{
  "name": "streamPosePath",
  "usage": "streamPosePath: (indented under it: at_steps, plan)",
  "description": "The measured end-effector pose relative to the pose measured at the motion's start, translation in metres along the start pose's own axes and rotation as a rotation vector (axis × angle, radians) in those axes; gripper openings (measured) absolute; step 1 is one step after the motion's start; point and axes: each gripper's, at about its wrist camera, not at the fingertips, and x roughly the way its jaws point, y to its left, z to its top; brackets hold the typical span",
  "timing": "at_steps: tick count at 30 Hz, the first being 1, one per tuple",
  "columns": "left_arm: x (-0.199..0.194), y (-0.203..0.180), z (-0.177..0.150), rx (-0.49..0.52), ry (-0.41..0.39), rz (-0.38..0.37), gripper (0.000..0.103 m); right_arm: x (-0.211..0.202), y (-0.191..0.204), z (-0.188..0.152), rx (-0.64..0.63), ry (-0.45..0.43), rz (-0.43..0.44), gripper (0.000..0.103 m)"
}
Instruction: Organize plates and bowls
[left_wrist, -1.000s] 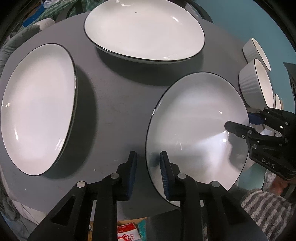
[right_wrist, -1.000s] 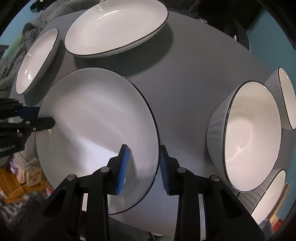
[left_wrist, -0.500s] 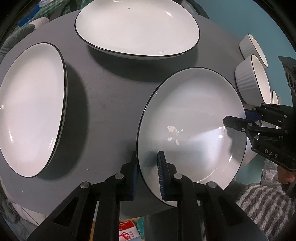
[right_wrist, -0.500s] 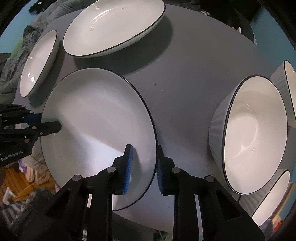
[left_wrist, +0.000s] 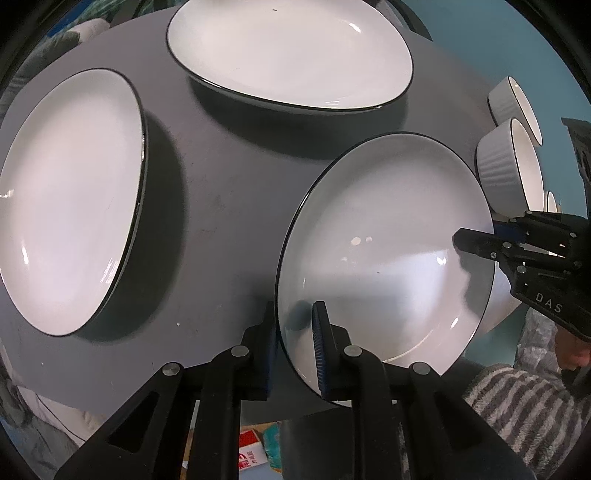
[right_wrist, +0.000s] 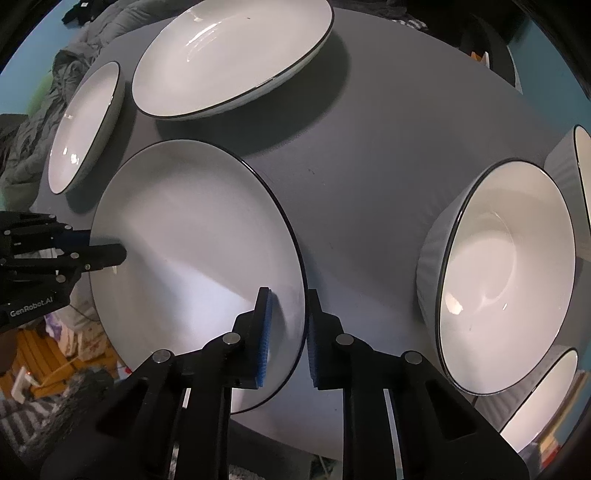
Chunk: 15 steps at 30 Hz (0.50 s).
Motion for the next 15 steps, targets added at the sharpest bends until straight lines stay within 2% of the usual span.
streamPosePath:
  at_steps: [9,15]
  plan:
    - [-0.035,0.001,0.012,0.022,-0.033,0.015,0.016,-0.004,-0.008,0.008,-0.004,0.003,0.024,0.014]
    - [-0.042,0.014,0.023,-0.007,-0.049,0.013,0.016,-0.012,-0.010,0.011,-0.011,-0.003,0.039,0.011]
